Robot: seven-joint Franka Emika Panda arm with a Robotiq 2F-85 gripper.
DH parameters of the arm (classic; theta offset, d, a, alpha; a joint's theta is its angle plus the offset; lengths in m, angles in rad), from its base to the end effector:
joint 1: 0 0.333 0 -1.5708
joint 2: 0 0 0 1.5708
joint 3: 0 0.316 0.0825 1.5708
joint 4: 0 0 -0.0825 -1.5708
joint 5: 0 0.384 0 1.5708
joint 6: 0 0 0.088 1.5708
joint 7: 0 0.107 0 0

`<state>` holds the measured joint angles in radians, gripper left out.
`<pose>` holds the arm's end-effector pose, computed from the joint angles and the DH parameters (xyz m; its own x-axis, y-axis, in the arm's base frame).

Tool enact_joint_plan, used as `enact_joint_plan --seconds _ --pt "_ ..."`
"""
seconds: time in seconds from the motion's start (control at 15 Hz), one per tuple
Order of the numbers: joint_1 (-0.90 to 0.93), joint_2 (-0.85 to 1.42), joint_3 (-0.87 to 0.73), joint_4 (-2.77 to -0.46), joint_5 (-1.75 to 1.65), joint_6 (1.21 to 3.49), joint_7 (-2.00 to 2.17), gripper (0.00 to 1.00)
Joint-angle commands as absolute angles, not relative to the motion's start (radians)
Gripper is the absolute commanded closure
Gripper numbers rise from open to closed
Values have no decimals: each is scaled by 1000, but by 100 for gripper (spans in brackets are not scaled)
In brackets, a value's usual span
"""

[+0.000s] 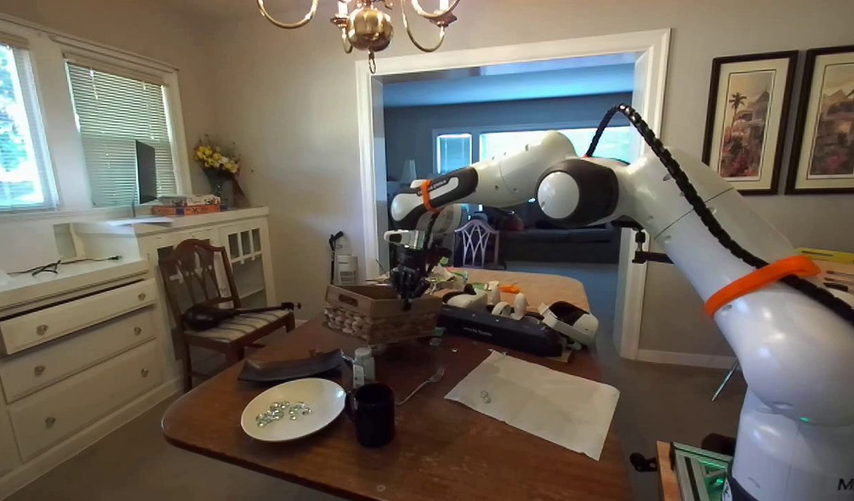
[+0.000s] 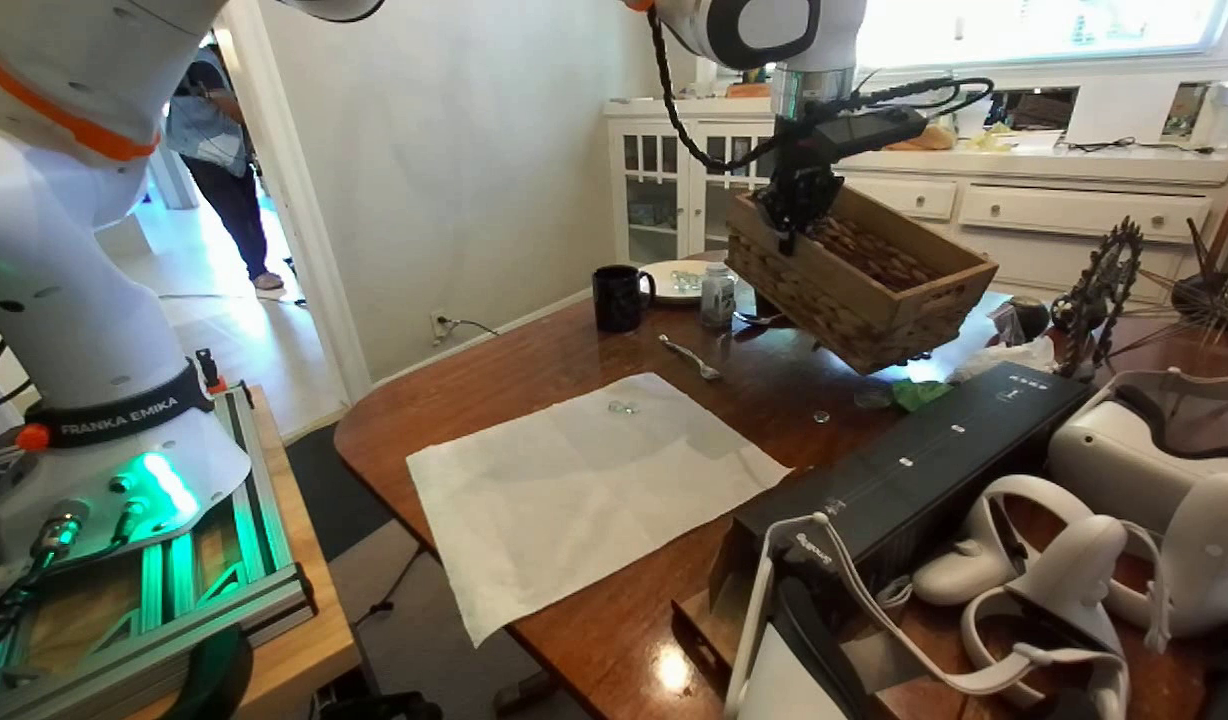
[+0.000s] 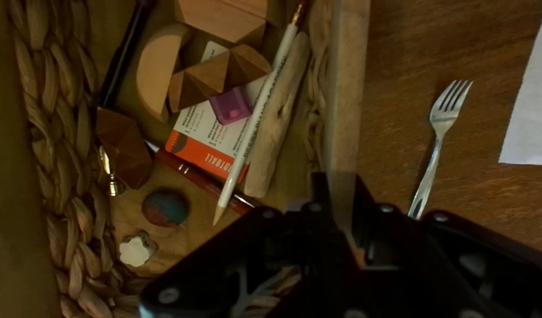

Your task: Move the brown box backwards

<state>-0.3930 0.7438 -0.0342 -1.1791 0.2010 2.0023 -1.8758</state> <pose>0.6998 -0.2972 0.3561 0.1783 0.9747 0.1350 0.9735 -0.1947 0.1197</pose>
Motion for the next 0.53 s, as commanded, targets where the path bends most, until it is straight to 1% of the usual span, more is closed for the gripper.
enact_joint_plan --seconds 0.0,0.47 --pt "-394 748 -68 -1162 174 1949 -1836 96" --pt "-384 764 -133 -1180 174 1955 -1709 96"
